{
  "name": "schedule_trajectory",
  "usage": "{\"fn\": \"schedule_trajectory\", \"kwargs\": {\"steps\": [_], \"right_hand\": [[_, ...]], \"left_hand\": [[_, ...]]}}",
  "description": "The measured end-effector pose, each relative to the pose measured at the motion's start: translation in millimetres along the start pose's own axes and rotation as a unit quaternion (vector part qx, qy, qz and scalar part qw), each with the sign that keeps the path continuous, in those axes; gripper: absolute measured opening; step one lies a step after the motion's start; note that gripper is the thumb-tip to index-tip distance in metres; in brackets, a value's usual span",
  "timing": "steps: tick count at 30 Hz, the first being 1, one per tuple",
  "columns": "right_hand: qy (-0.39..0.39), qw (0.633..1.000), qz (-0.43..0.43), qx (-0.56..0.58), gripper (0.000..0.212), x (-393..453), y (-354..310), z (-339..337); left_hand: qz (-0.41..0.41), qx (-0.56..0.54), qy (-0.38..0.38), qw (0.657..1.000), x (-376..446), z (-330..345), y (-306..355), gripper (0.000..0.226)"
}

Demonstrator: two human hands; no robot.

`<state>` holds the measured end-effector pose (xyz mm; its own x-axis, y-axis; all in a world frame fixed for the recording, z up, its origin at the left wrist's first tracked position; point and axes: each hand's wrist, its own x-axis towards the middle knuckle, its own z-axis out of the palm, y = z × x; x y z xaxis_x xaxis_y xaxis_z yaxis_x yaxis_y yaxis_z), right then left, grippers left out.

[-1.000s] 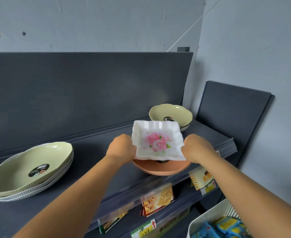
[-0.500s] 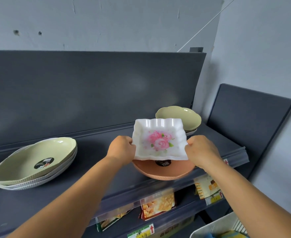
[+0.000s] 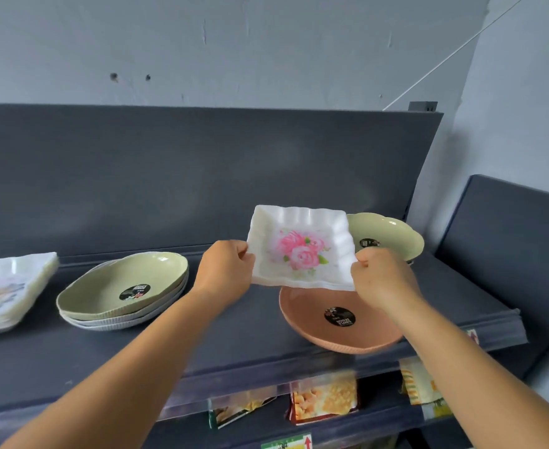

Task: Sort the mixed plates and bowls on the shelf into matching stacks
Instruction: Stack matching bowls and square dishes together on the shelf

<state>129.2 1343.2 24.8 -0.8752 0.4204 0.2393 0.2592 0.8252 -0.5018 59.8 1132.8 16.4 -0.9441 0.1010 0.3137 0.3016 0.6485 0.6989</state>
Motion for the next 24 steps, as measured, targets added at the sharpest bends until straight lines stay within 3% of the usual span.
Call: {"fn": "schedule_trajectory", "kwargs": {"steps": [7,15,24], "right_hand": [[-0.001,0.995,-0.093,-0.023,0.031,-9,-66,28],[-0.025,0.986,-0.16,0.035,0.03,-43,-177,74],[-0.076,0.978,-0.188,0.057,0.029,-80,-306,143]], "left_hand": [[0.004,0.066,0.073,0.995,-18,-69,-37,0.028],[-0.04,0.083,0.136,0.986,-36,-170,-114,0.028],[-0.079,0.118,0.16,0.977,-49,-279,-208,0.033]]}}
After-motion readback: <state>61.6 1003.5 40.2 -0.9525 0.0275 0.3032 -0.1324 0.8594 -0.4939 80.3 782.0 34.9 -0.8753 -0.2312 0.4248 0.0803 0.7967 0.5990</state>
